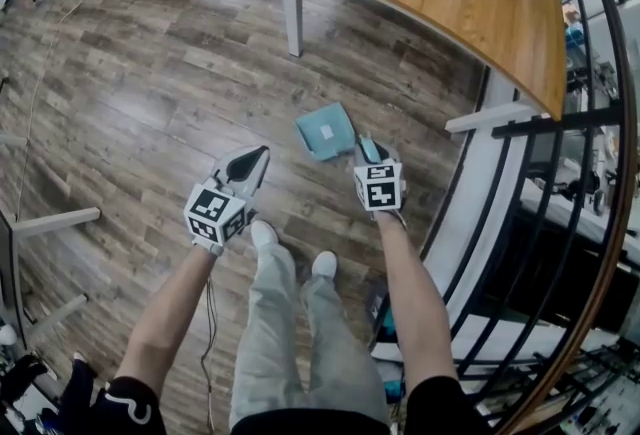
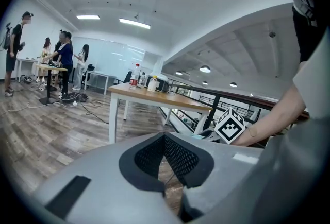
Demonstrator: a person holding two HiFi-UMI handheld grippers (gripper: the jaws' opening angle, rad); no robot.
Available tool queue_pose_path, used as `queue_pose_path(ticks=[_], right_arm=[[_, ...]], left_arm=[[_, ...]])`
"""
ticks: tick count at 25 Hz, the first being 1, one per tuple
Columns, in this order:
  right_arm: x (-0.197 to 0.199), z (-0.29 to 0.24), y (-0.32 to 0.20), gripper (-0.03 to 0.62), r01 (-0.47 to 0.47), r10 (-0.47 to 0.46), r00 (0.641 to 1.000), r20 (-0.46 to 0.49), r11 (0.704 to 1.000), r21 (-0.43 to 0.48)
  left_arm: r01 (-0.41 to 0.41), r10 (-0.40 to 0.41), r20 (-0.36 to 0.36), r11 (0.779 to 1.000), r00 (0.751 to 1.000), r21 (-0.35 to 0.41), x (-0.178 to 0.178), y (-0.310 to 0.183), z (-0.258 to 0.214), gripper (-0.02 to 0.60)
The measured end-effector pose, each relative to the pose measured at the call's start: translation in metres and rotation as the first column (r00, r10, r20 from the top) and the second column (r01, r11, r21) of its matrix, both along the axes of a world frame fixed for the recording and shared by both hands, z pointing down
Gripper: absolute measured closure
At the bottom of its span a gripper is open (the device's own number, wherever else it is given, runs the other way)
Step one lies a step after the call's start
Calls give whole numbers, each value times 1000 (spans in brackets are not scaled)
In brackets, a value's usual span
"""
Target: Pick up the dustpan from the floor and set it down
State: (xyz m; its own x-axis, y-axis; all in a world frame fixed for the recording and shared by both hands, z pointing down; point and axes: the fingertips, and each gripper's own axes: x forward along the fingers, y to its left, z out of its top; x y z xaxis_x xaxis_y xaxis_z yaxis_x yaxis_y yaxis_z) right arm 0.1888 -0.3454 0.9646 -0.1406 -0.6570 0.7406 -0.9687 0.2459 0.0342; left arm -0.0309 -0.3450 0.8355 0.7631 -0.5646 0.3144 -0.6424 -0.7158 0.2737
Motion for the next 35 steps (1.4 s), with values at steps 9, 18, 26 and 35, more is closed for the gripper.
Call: queue_pose_path(ticks=[9,18,26,35], right_arm=[[4,-45,21,505,-43,43,998,51,999,-7],[7,-145,42,503,-31,27,995,99,999,38],[17,-236,74,503,-11,2,993,119,997,74],[27,-342,108,503,29,-42,996,84,989,145]], left_arm=[[54,-54,16,999,998,11,-6,6,-30,588],[88,-88,-5,996,996,-6,-5,30,-90,588],[118,-117,-49,993,992,14,-8,58,-172,588],[97,-95,-40,994,995,49,-2,105,-243,588]])
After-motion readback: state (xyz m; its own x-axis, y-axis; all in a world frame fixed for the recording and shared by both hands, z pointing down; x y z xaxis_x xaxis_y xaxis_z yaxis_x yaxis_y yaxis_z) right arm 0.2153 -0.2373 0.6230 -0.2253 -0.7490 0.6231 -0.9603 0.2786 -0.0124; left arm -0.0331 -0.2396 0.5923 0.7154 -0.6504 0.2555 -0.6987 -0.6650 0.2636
